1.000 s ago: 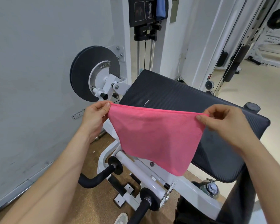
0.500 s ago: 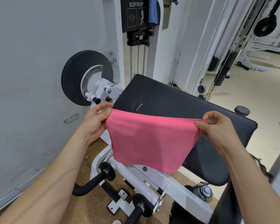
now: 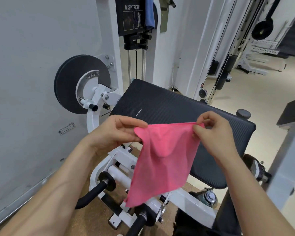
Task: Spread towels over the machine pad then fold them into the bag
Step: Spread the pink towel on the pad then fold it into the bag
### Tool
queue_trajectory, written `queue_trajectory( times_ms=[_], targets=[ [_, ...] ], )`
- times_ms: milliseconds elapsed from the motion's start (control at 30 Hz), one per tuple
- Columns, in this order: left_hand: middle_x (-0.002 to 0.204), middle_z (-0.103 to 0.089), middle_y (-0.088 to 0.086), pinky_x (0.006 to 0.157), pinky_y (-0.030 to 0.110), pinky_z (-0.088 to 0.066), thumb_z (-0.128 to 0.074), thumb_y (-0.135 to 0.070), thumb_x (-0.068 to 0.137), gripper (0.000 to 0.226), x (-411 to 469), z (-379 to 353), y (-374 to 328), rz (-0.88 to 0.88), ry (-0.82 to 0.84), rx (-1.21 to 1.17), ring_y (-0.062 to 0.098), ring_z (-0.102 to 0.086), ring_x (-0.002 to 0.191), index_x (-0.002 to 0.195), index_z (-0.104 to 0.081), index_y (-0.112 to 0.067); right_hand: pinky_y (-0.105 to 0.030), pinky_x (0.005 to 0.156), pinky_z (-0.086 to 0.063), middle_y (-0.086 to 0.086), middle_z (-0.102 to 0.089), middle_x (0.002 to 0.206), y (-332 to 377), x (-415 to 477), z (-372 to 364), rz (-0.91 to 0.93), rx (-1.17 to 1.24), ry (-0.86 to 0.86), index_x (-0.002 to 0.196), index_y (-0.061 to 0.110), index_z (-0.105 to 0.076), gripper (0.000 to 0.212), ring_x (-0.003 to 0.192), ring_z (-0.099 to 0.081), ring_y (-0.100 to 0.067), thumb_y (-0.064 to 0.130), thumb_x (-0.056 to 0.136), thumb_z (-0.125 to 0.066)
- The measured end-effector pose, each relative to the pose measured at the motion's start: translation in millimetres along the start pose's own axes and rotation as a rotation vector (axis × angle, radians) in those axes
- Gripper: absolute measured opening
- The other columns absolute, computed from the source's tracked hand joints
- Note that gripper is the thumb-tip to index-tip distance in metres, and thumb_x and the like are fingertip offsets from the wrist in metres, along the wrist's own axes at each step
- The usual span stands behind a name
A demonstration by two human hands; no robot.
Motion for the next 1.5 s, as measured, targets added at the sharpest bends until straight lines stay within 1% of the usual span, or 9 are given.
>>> queue_trajectory(
  times_ms=[100, 267, 433, 567, 833, 1000, 1167, 1300, 1500],
  targets=[
    [0.081, -0.075, 0.007, 0.072, 0.021, -0.056, -0.070, 0.010, 0.080, 0.024, 7, -23, -19, -0.059, -0.091, 0.353, 0.016, -0.073, 0.078, 0.092, -0.076, -0.009, -0.035, 0.069, -0.053, 0.001, -0.067, 0.073, 17, -15, -14, 0.020, 0.141, 0.145, 0.086, 0.025, -0.066, 0.029, 0.066, -0.063, -0.018, -0.003, 0.076, -0.067],
    [0.085, -0.059, -0.014, 0.072, 0.016, -0.041, -0.075, -0.025, 0.079, 0.007, 15, -50, -43, -0.357, -0.186, 0.892, 0.002, -0.055, 0.081, 0.086, -0.077, -0.025, -0.039, 0.077, -0.059, -0.001, -0.075, 0.078, 32, -30, -23, 0.045, 0.252, 0.139, 0.096, 0.025, -0.061, 0.033, 0.073, -0.072, -0.019, -0.002, 0.078, -0.070],
    [0.082, -0.068, -0.011, 0.074, 0.020, -0.047, -0.074, -0.019, 0.081, 0.006, 16, -61, -50, -0.396, -0.182, 0.836, 0.006, -0.064, 0.081, 0.086, -0.076, -0.023, -0.034, 0.072, -0.055, 0.002, -0.075, 0.074, 36, -37, -30, 0.041, 0.317, 0.133, 0.090, 0.019, -0.062, 0.018, 0.070, -0.070, -0.011, 0.009, 0.082, -0.075],
    [0.078, -0.071, -0.010, 0.072, 0.025, -0.052, -0.079, -0.016, 0.078, 0.010, 14, -57, -53, -0.417, -0.288, 0.802, 0.006, -0.066, 0.077, 0.086, -0.078, -0.022, -0.044, 0.070, -0.053, -0.005, -0.073, 0.068, 40, -41, -35, 0.067, 0.347, 0.144, 0.089, 0.021, -0.061, 0.010, 0.064, -0.061, -0.018, 0.013, 0.089, -0.068],
    [0.060, -0.062, -0.015, 0.060, 0.008, -0.041, -0.084, -0.011, 0.071, 0.015, 14, -61, -64, -0.454, -0.339, 0.781, -0.001, -0.059, 0.059, 0.075, -0.069, -0.013, -0.019, 0.069, -0.053, 0.009, -0.077, 0.088, 54, -46, -48, 0.136, 0.369, 0.307, 0.103, 0.024, -0.057, 0.029, 0.076, -0.072, -0.004, 0.000, 0.087, -0.064],
    [0.060, -0.061, -0.010, 0.058, 0.021, -0.049, -0.091, -0.030, 0.061, 0.029, 23, -44, -52, -0.328, -0.338, 0.631, 0.004, -0.054, 0.056, 0.071, -0.064, -0.023, -0.030, 0.070, -0.057, 0.004, -0.077, 0.081, 53, -37, -42, 0.155, 0.383, 0.222, 0.098, 0.023, -0.054, 0.030, 0.072, -0.072, -0.015, 0.001, 0.086, -0.069],
    [0.065, -0.058, 0.001, 0.067, 0.031, -0.036, -0.079, -0.051, 0.070, 0.040, 16, -21, -9, -0.103, -0.189, 1.081, 0.009, -0.050, 0.068, 0.068, -0.065, -0.014, -0.029, 0.071, -0.054, -0.003, -0.077, 0.082, 38, -15, -31, 0.021, 0.541, 0.234, 0.104, 0.017, -0.060, 0.032, 0.070, -0.067, -0.015, -0.008, 0.085, -0.066],
    [0.061, -0.052, -0.013, 0.073, 0.038, -0.039, -0.053, -0.057, 0.085, 0.038, 9, -15, -36, -0.399, -0.316, 1.226, -0.002, -0.044, 0.070, 0.069, -0.063, -0.023, -0.027, 0.068, -0.049, -0.002, -0.076, 0.082, 31, -8, -31, 0.043, 0.457, 0.231, 0.104, 0.022, -0.065, 0.031, 0.071, -0.062, -0.013, -0.005, 0.089, -0.061],
    [0.084, -0.061, -0.006, 0.078, 0.036, -0.034, -0.062, -0.038, 0.087, 0.022, 8, -28, -70, -0.713, -0.389, 1.421, 0.015, -0.051, 0.088, 0.082, -0.071, -0.019, -0.016, 0.067, -0.049, -0.001, -0.075, 0.080, 30, -6, -30, 0.062, 0.504, 0.231, 0.105, 0.021, -0.066, 0.038, 0.074, -0.063, -0.012, -0.012, 0.089, -0.056]
  ],
)
Point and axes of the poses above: each hand's wrist, its own x-axis towards the middle knuckle, its own z-axis out of the back of the hand, y = z × x, the point moved 8 cm from there along x, towards the middle knuckle
